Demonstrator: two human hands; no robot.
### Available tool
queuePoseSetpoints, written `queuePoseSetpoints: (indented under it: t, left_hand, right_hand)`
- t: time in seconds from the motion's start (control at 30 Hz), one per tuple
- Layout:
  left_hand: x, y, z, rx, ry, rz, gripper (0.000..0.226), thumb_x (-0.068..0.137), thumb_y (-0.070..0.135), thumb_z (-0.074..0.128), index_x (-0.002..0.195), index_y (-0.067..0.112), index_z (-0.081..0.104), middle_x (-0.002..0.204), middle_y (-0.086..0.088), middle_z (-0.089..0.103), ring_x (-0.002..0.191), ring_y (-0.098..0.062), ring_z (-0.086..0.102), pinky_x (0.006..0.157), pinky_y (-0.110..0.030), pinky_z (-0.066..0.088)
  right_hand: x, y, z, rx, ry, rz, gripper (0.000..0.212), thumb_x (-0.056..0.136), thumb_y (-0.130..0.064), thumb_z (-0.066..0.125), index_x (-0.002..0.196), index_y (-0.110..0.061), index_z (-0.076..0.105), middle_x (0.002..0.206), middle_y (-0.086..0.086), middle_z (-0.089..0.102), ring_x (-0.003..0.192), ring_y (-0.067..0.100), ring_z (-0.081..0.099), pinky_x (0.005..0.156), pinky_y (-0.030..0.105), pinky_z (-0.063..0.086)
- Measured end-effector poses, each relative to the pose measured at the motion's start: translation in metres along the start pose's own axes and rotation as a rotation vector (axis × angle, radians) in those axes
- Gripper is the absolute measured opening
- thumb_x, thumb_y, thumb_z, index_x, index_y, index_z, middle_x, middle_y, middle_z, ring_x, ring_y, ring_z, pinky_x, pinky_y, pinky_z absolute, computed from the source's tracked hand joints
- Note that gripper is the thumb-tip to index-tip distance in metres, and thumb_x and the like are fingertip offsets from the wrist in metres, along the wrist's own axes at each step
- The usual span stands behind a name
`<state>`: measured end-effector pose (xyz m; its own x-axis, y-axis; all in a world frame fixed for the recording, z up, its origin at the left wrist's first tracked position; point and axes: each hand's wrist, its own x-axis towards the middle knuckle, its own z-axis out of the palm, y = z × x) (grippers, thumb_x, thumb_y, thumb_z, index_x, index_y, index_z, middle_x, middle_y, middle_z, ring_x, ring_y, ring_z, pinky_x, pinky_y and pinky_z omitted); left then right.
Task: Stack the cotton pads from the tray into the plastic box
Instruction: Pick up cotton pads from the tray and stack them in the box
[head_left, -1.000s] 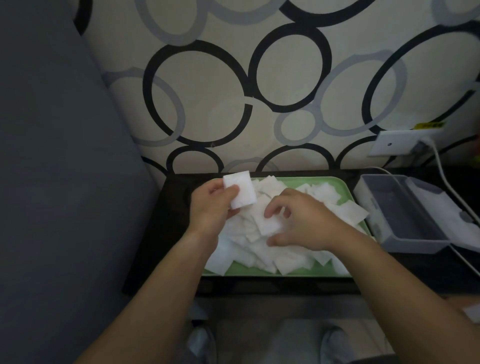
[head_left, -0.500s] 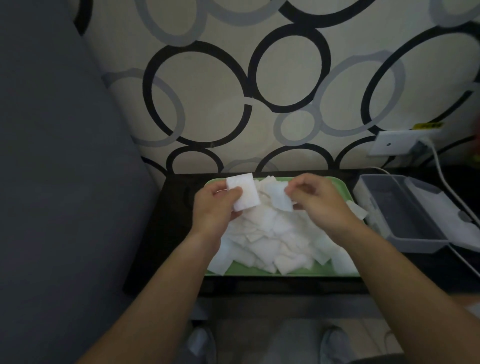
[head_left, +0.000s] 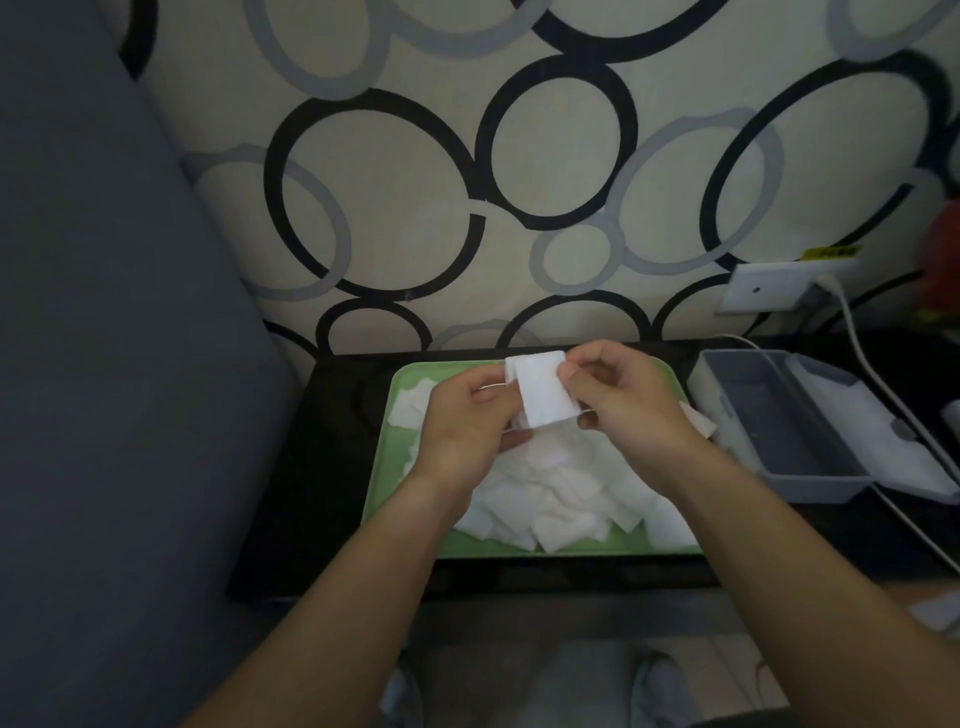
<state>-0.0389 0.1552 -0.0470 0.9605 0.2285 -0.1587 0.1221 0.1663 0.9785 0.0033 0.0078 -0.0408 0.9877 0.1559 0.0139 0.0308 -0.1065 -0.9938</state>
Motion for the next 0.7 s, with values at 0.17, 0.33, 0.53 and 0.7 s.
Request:
queuePoseSetpoints:
  t: [0.17,0.33,0.53,0.7]
  left_hand:
    - [-0.001,-0.001,0.009,-0.007,-0.028,0.004,0.017,0.096,0.018,0.061,0.102,0.018,0.076,0.098,-0.006,0.077,0.091,-0.021,0.074,0.068,-0.025,0.057]
    - [0.0,-0.001,0.021,-0.034,-0.047,-0.027,0.025,0.1,0.032,0.056,0.109,0.018,0.074,0.102,-0.005,0.077,0.093,-0.02,0.075,0.07,-0.029,0.058]
    - [0.002,-0.009,0.04,0.03,-0.045,0.051,0.021,0.089,0.004,0.071,0.107,0.014,0.069,0.094,-0.002,0.078,0.086,-0.014,0.074,0.069,-0.026,0.059]
    - [0.002,-0.013,0.067,0.127,-0.142,0.157,0.022,0.086,0.011,0.076,0.108,0.015,0.072,0.103,-0.002,0.075,0.099,-0.016,0.071,0.068,-0.023,0.056]
  right_hand:
    - [0.0,0.005,-0.006,-0.061,0.064,-0.04,0.005,0.095,-0.015,0.062,0.093,-0.017,0.066,0.093,0.003,0.066,0.072,0.009,0.059,0.058,0.023,0.05]
    - [0.001,0.01,-0.015,-0.111,0.08,-0.075,0.003,0.094,-0.016,0.062,0.093,-0.018,0.065,0.093,0.0,0.064,0.075,0.012,0.061,0.061,0.025,0.051]
    - [-0.003,0.01,-0.036,-0.214,0.132,-0.109,0.025,0.091,-0.016,0.065,0.114,-0.027,0.061,0.109,-0.009,0.061,0.091,0.006,0.061,0.076,0.016,0.049]
    - [-0.002,-0.002,-0.079,-0.362,-0.156,-0.136,0.051,0.087,-0.017,0.07,0.132,-0.035,0.056,0.121,-0.015,0.06,0.108,0.0,0.058,0.086,0.018,0.045]
